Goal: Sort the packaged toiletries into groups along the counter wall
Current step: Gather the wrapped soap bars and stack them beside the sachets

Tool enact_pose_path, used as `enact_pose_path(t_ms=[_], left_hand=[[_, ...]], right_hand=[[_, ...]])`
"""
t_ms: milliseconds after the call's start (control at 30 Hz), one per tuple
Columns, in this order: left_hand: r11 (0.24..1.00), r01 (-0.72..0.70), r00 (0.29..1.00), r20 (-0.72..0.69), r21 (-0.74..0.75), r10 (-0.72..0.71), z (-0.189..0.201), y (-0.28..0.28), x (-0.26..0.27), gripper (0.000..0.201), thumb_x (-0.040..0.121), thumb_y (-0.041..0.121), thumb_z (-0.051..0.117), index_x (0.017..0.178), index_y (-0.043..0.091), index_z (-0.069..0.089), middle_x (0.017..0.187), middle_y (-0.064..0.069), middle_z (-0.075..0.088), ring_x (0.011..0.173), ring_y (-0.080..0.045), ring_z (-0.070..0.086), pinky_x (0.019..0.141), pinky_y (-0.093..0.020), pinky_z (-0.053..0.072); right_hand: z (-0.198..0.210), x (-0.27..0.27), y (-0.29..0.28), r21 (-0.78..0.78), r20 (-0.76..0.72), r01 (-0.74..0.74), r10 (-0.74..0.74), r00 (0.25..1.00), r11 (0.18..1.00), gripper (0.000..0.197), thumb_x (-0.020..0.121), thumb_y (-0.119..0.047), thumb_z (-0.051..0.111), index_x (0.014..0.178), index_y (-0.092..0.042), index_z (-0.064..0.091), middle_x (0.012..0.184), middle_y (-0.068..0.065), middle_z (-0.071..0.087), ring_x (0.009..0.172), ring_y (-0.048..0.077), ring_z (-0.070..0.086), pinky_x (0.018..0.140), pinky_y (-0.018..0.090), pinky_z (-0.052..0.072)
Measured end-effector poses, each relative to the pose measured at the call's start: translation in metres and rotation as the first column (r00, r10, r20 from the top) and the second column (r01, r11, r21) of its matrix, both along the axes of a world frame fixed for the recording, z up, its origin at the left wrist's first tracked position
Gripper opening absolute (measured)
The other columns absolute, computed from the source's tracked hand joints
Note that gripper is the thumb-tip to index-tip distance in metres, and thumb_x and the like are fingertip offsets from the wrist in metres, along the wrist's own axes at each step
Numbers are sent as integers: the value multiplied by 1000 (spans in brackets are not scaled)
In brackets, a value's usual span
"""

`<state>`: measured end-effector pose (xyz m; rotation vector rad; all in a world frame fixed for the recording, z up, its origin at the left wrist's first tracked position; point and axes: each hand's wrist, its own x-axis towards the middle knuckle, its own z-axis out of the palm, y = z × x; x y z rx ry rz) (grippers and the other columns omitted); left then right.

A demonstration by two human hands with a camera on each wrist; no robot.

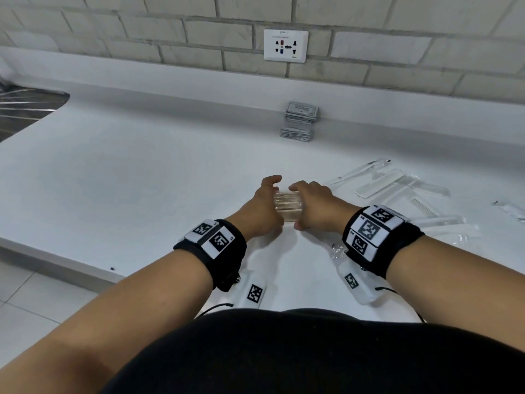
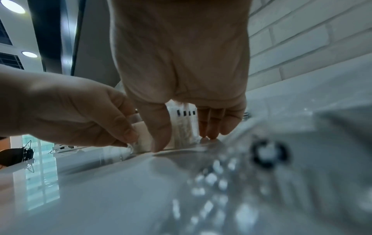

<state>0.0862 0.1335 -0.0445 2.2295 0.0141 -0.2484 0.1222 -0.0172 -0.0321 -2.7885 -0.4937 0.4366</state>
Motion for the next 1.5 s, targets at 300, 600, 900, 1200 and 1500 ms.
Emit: enact_pose_path(t_ms=[300, 600, 900, 1200, 1500], left_hand=[[997, -48, 996, 79, 64, 43, -9, 1, 1, 78, 81, -1, 54, 147, 16, 16, 132, -8, 42, 97, -13, 52, 75, -9, 35], [978, -46, 988, 153, 205, 14, -6, -3, -4, 50, 78, 3, 55, 126, 17, 47, 121, -7, 47, 105, -22, 55, 83, -23, 41], [958, 11, 999, 37, 288, -23, 3, -4, -4, 60, 84, 5, 53, 140, 19, 33, 136, -8, 35, 112, -25, 53, 86, -21, 38], [947, 27, 999, 23, 321, -36, 9, -6, 2, 53, 84, 6, 54, 134, 16, 40, 130, -11, 39, 113, -30, 52, 97, -37, 43], [934, 69, 996, 28, 350, -84, 10, -2, 4, 51, 76, 13, 71, 122, 19, 50, 120, -6, 53, 104, -25, 56, 82, -30, 43]], right_hand=[[-2, -4, -2, 98, -13, -7, 9, 1000, 995, 95, 79, -21, 72, 153, -21, 12, 152, 15, 22, 142, 30, 21, 114, 40, 27], [0, -10, 6, 51, 73, -9, 5, 997, 999, 54, 79, -22, 68, 127, -20, 44, 122, 10, 45, 114, 30, 46, 93, 40, 42], [0, -11, 2, -52, 53, -53, 56, 997, 997, 66, 83, -29, 66, 141, -22, 34, 131, 11, 41, 121, 31, 40, 94, 40, 37], [6, -7, 5, -100, 70, -87, 94, 993, 991, 51, 85, -27, 61, 130, -15, 42, 125, 11, 45, 116, 33, 43, 90, 39, 37], [6, -6, 3, -133, 33, -132, 138, 990, 982, 51, 84, -31, 63, 128, -14, 43, 124, 10, 46, 116, 31, 44, 90, 38, 37]])
